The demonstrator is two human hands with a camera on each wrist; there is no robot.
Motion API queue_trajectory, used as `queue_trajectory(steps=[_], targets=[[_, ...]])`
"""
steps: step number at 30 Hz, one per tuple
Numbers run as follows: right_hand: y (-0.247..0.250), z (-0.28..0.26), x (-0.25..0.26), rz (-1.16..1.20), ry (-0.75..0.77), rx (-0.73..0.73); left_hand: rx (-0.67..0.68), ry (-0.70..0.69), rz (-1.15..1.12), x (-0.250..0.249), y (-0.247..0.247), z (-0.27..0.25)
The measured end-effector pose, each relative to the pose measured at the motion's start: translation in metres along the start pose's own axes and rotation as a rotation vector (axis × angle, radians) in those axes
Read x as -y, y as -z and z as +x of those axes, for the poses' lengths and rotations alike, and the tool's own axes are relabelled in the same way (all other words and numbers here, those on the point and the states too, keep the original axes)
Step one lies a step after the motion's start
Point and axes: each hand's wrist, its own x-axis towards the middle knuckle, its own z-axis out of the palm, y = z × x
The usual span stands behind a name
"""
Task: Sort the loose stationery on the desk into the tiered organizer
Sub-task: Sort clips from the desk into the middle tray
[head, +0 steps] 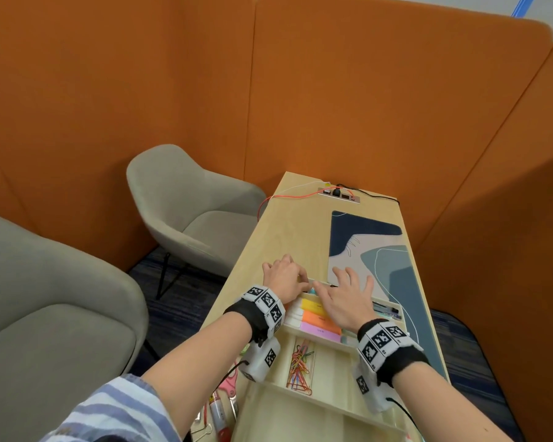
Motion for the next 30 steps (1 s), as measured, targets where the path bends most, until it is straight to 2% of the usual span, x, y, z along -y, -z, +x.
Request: queue_trajectory(steps=[4, 16, 18, 20, 23, 26, 30], targets=[[-0.003, -0.005, -0.004, -0.034, 0.021, -0.026, 0.006, 0.011, 0.013, 0.003, 0.0, 0.001], [-0.009, -0.01, -0.013, 0.126, 0.014, 0.029, 0.034, -0.035, 0.017, -0.001, 0.0, 0.0], [-0.007, -0.014, -0.015, 0.162, 0.016, 0.002, -0.013, -0.03, -0.062, 0.001, 0.005, -0.003], [-0.005, -0.025, -0.016, 0.218, 0.035, -0.088, -0.118, -0.044, -0.149, 0.002, 0.011, -0.013], [-0.011, -0.061, -0.009, 0.313, 0.092, -0.299, -0.252, -0.121, -0.221, -0.003, 0.019, -0.049], [-0.032, -0.111, 0.001, 0.434, 0.11, -0.417, -0.285, -0.186, -0.34, -0.011, 0.018, -0.105], [-0.078, -0.177, 0.01, 0.559, 0.07, -0.488, -0.132, -0.139, -0.533, -0.009, 0.011, -0.19]])
